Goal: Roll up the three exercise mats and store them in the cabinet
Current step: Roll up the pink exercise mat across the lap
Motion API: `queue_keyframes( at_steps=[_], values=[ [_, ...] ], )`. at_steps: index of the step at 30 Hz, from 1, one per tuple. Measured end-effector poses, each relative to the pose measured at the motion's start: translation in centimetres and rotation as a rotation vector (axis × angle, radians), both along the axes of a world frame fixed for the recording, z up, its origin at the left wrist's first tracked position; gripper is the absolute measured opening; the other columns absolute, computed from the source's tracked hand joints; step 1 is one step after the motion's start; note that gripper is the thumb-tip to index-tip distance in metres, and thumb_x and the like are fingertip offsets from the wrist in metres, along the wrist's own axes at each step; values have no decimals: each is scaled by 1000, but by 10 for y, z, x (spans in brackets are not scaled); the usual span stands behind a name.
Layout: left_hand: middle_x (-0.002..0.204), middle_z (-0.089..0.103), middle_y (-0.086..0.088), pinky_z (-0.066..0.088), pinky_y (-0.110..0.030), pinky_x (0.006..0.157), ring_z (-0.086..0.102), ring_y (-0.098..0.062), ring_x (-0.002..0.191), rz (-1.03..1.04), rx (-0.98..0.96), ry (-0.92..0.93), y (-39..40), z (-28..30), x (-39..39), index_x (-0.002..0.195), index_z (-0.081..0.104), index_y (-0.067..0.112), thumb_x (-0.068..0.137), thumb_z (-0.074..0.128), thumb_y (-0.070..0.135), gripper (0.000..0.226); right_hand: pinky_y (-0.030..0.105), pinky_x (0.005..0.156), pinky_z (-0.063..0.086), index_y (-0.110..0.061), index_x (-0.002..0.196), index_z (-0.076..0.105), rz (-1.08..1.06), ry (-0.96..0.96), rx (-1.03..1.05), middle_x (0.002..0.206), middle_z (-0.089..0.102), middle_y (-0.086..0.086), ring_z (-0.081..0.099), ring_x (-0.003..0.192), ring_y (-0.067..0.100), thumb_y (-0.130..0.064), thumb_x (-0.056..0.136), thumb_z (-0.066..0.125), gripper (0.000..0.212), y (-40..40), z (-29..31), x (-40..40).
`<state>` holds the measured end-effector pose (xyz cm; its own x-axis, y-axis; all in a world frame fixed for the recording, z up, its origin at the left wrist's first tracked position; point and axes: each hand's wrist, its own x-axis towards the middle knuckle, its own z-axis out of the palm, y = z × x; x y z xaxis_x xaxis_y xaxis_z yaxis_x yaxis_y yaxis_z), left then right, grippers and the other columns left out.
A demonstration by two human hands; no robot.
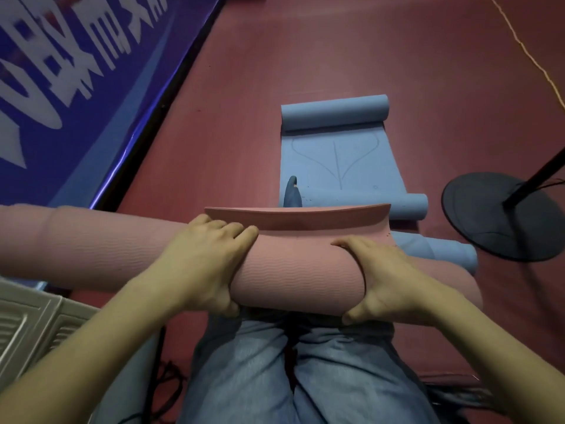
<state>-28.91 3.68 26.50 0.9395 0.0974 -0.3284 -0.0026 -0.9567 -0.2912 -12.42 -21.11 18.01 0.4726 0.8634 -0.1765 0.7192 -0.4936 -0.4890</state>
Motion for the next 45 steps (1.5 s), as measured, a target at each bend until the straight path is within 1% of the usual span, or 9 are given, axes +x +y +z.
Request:
queue_keyframes(
  at_steps=[6, 13, 20, 27, 31, 35, 38, 41, 45],
  values=[
    [98, 69, 8, 53, -35, 75, 67, -21, 88, 71, -92, 135, 10, 27, 7, 108, 56, 32, 29, 68, 83, 95, 26, 96, 50, -48, 134, 42, 65, 150, -75, 122, 57, -26, 57, 110, -1, -61, 33, 92, 113, 10, 21, 12],
    [85, 56, 18, 55, -32, 82, 61, -11, 84, 131, -247, 293, 9, 30, -5, 119, 55, 42, 24, 73, 87, 106, 22, 92, 50, -46, 126, 50, 198, 399, -236, 115, 60, -26, 58, 108, -3, -52, 36, 96, 100, 10, 25, 8],
    [95, 66, 18, 56, -31, 82, 61, -3, 89, 229, -427, 412, 17, 27, 2, 112, 62, 37, 24, 82, 78, 100, 33, 97, 50, -39, 120, 54, 182, 525, -216, 118, 61, -20, 58, 110, 3, -49, 37, 97, 94, 11, 20, 7],
    [121, 57, 29, 47, -20, 98, 54, 9, 110, 184, -619, 361, 45, 11, 14, 132, 51, 46, 32, 94, 65, 111, 20, 76, 43, -26, 106, 44, 70, 465, 5, 111, 48, -7, 41, 90, 4, -32, 40, 103, 89, 8, 24, 8],
    [130, 47, 38, 41, -20, 102, 45, 12, 124, 206, -755, 190, 59, 5, 25, 133, 43, 60, 33, 99, 61, 114, 29, 91, 49, -32, 114, 56, -37, 505, 19, 118, 57, -13, 54, 103, 9, -43, 38, 98, 88, 7, 21, 24],
    [115, 51, 30, 50, -37, 94, 53, 1, 110, 257, -694, 107, 59, 12, 35, 106, 52, 56, 29, 91, 77, 89, 31, 97, 51, -41, 113, 66, -137, 596, -2, 116, 67, -16, 62, 110, 6, -45, 38, 90, 79, 9, 17, 38],
    [105, 54, 26, 51, -34, 86, 54, 1, 99, 187, -708, 28, 47, 18, 36, 97, 57, 47, 35, 91, 74, 76, 24, 96, 50, -42, 119, 65, -167, 646, -12, 121, 67, -21, 62, 115, 3, -37, 44, 86, 79, 6, 13, 42],
    [99, 64, 24, 51, -23, 80, 58, 5, 92, 174, -617, -4, 36, 24, 35, 104, 68, 41, 44, 85, 78, 73, 21, 94, 45, -40, 135, 48, -201, 640, -8, 138, 48, -21, 51, 126, 2, -37, 49, 83, 93, -1, 8, 42],
    [103, 75, 9, 53, -33, 86, 66, -10, 95, 128, -359, -31, 34, 30, 43, 118, 72, 29, 64, 50, 90, 84, 21, 78, 39, -31, 109, 56, -310, 614, 103, 118, 58, -5, 55, 98, 6, -49, 64, 79, 53, -5, -5, 39]
  ],
)
